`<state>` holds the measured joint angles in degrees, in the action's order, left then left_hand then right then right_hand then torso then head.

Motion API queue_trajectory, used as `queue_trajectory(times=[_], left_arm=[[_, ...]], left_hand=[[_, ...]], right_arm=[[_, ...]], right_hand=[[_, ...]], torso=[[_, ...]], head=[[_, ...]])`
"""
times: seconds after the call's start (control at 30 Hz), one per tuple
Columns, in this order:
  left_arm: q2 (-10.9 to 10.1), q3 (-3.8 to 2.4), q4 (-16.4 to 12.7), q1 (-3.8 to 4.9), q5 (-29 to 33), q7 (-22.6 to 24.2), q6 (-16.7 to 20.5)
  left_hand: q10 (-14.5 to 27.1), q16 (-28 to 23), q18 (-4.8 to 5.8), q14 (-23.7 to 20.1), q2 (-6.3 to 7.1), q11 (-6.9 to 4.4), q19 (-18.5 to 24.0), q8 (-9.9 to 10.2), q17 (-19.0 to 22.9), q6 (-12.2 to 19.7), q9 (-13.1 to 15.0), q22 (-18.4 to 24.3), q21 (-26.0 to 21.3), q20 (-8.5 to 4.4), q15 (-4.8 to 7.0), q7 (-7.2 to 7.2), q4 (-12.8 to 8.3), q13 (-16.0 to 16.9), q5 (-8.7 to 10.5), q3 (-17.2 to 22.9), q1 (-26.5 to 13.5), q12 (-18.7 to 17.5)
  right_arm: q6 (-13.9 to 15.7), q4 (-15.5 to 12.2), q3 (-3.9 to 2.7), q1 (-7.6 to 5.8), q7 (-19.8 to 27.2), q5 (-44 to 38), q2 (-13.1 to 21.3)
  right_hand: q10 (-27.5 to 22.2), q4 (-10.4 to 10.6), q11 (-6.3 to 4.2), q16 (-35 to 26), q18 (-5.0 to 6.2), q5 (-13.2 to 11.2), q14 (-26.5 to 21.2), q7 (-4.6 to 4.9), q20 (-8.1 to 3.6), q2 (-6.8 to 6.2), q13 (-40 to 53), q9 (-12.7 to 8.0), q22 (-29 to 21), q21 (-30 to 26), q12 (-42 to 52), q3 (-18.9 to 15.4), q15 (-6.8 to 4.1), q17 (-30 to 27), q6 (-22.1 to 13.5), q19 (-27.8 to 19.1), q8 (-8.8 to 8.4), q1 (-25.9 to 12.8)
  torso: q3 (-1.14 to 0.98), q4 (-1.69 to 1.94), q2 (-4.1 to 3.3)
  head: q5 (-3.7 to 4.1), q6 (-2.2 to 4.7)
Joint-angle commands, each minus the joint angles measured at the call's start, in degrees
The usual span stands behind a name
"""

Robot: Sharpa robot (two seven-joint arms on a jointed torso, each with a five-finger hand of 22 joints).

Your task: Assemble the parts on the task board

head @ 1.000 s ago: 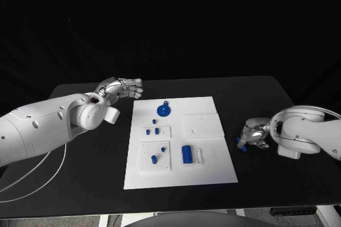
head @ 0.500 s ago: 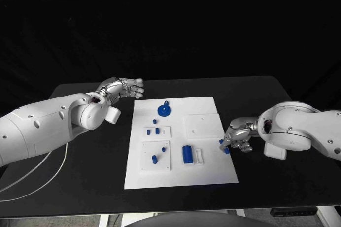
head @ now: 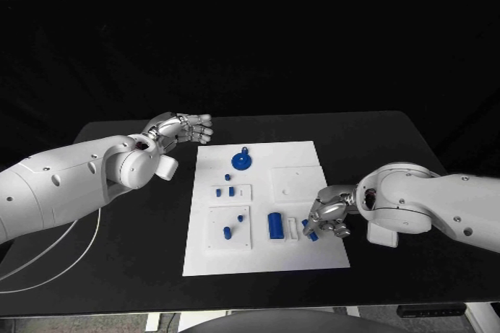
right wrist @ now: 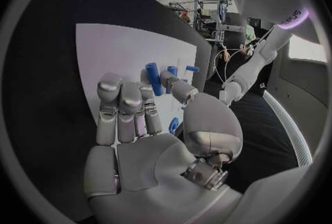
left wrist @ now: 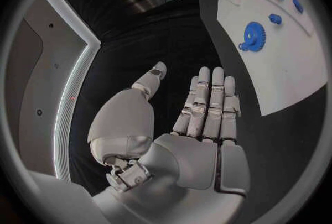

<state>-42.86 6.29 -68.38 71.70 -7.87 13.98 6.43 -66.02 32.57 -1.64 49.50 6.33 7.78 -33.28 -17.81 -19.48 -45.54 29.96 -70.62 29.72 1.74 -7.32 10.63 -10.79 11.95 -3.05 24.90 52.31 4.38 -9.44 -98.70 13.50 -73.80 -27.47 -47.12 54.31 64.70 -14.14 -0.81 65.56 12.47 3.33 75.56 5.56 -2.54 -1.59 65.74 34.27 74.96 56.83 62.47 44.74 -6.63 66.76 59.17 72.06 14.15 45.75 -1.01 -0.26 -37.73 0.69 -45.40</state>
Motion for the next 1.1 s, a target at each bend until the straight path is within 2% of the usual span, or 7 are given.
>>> queue_trajectory(times=[0.03,0.3,0.53,0.9,1.1], left_arm=[[0.1,-0.03,-0.1,0.03,-0.2,0.5,-1.0],[-0.1,-0.03,-0.1,0.03,-0.2,0.4,-1.1],[-0.1,-0.03,-0.2,0.03,-0.2,0.4,-1.2],[-0.5,-0.03,-0.5,0.03,-0.2,0.2,-1.2],[-0.6,-0.03,-0.5,0.04,-0.3,0.1,-1.2]], left_hand=[[0.1,-0.4,-0.27,0.3,-0.16,-0.25,-0.2,-0.2,-0.1,0.3,-0.1,-0.1,-0.3,-0.01,-0.14,-0.19,0.4,-0.1,-0.16,0.0,-0.2,0.0],[0.1,-0.4,-0.27,0.3,-0.19,-0.25,-0.2,-0.2,-0.2,0.3,-0.1,-0.1,-0.3,-0.02,-0.14,-0.18,0.4,-0.1,-0.15,0.0,-0.3,0.0],[0.1,-0.5,-0.27,0.4,-0.21,-0.25,-0.2,-0.2,-0.2,0.3,-0.1,-0.2,-0.4,-0.02,-0.13,-0.19,0.5,-0.1,-0.15,0.0,-0.3,0.0],[0.1,-0.5,-0.26,0.4,-0.20,-0.26,-0.2,-0.2,-0.3,0.3,-0.1,-0.2,-0.4,-0.03,-0.13,-0.19,0.5,-0.1,-0.14,-0.1,-0.4,0.0],[0.1,-0.5,-0.26,0.4,-0.20,-0.26,-0.2,-0.2,-0.3,0.3,-0.1,-0.2,-0.4,-0.03,-0.13,-0.19,0.5,-0.1,-0.14,-0.1,-0.4,0.0]], right_arm=[[1.6,0.2,-0.03,0.25,0.5,-1.0,-0.9],[3.2,1.2,-0.03,0.77,-0.1,-3.3,-2.2],[3.9,1.6,-0.03,1.15,-0.5,-4.6,-3.8],[3.1,2.1,-0.03,1.20,-1.5,-6.2,-4.5],[2.1,2.2,-0.03,1.22,-2.2,-6.9,-4.7]], right_hand=[[0.3,0.1,0.08,-0.4,2.53,-0.3,0.3,0.04,0.07,-0.08,0.1,-0.1,0.6,0.3,-0.1,-0.4,-0.01,-0.1,0.4,0.1,0.01,-0.6],[0.2,0.3,0.05,-0.4,2.53,-0.4,0.3,0.02,-0.02,-0.26,0.1,-0.1,0.6,0.3,-0.1,-0.9,-0.06,-0.1,0.4,0.2,-0.01,-1.2],[0.2,0.9,0.01,-0.3,2.53,-0.4,0.3,-0.01,-0.19,-1.18,0.2,-0.2,0.5,0.3,-0.1,-2.3,-0.11,-0.1,0.4,0.2,-0.02,-2.6],[0.1,1.7,-0.06,-0.3,2.53,-0.5,0.3,-0.08,-0.38,-2.05,0.3,-0.2,0.4,0.2,-0.2,-3.6,-0.19,0.0,0.4,0.2,0.02,-4.0],[0.0,2.2,-0.07,-0.3,2.53,-0.5,0.2,-0.09,-0.47,-2.52,0.3,-0.1,0.4,0.1,-0.2,-4.0,-0.21,0.0,0.3,0.2,0.01,-4.6]], torso=[[-0.10,-0.03,0.01],[-0.03,0.03,0.01],[-0.03,0.00,0.01],[0.04,0.02,-0.02],[-0.02,0.01,0.02]], head=[[-0.15,0.02],[-0.20,-0.06],[-0.33,-0.10],[-0.61,-0.19],[-0.71,-0.33]])
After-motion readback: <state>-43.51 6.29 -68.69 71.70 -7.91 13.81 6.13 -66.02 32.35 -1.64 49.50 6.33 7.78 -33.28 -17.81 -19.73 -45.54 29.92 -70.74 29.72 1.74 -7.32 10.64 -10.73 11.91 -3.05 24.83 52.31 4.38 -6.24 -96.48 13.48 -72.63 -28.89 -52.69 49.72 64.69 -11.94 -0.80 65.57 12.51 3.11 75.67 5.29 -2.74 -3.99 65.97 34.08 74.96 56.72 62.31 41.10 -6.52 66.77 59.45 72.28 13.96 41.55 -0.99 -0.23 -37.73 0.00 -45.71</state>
